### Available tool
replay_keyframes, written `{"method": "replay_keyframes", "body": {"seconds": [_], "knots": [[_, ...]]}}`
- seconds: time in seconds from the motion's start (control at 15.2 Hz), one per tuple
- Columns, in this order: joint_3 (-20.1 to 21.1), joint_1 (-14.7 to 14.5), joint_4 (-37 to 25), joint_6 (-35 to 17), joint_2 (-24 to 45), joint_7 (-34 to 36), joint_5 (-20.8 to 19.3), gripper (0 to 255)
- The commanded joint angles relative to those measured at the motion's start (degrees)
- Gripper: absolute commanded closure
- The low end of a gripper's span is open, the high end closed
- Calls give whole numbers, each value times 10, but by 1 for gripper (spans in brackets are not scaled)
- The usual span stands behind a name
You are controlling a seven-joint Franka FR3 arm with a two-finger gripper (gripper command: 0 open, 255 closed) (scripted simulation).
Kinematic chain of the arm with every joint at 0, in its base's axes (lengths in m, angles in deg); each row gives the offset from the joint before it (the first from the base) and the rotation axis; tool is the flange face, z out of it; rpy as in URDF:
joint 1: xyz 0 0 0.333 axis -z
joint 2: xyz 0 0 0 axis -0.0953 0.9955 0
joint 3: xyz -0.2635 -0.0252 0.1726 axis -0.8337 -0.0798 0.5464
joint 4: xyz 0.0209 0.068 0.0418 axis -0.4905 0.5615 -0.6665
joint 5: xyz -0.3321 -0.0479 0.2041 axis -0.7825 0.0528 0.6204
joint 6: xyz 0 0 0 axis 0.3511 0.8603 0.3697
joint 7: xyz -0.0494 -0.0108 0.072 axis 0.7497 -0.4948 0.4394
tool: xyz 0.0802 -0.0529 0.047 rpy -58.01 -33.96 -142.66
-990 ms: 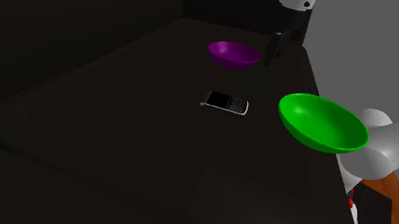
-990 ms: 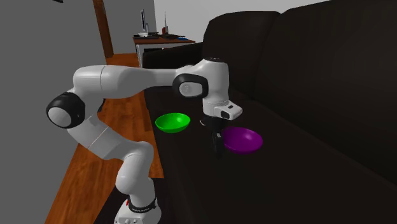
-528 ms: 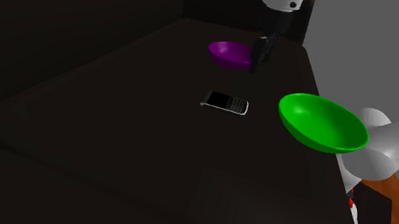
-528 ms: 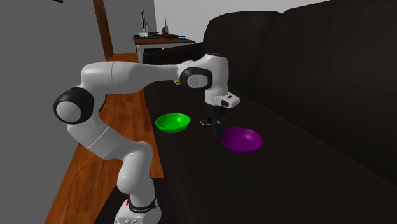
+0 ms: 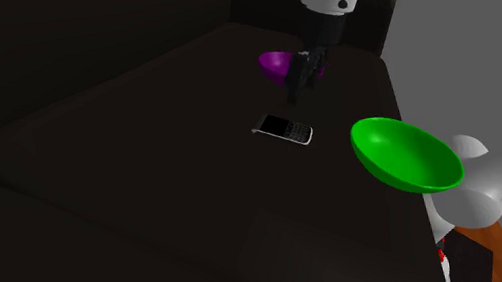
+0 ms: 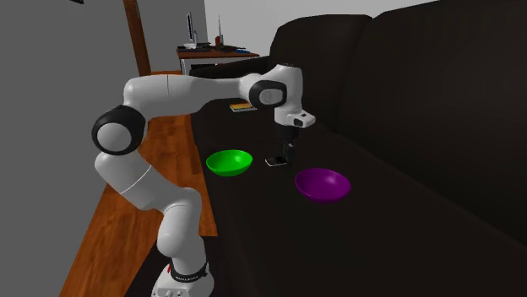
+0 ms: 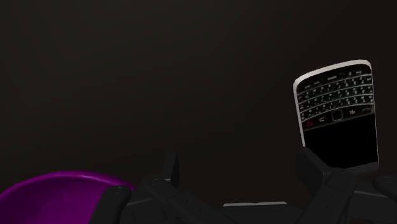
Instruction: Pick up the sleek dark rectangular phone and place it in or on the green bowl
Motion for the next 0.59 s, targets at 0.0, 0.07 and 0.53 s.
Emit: {"method": "replay_keyframes", "body": {"seconds": [0.0,0.07,0.53], "knots": [[25,-8,-17,-1,18,28,11,0],[36,-11,-29,-1,30,41,15,0],[83,-21,-54,-24,77,90,26,0]]}}
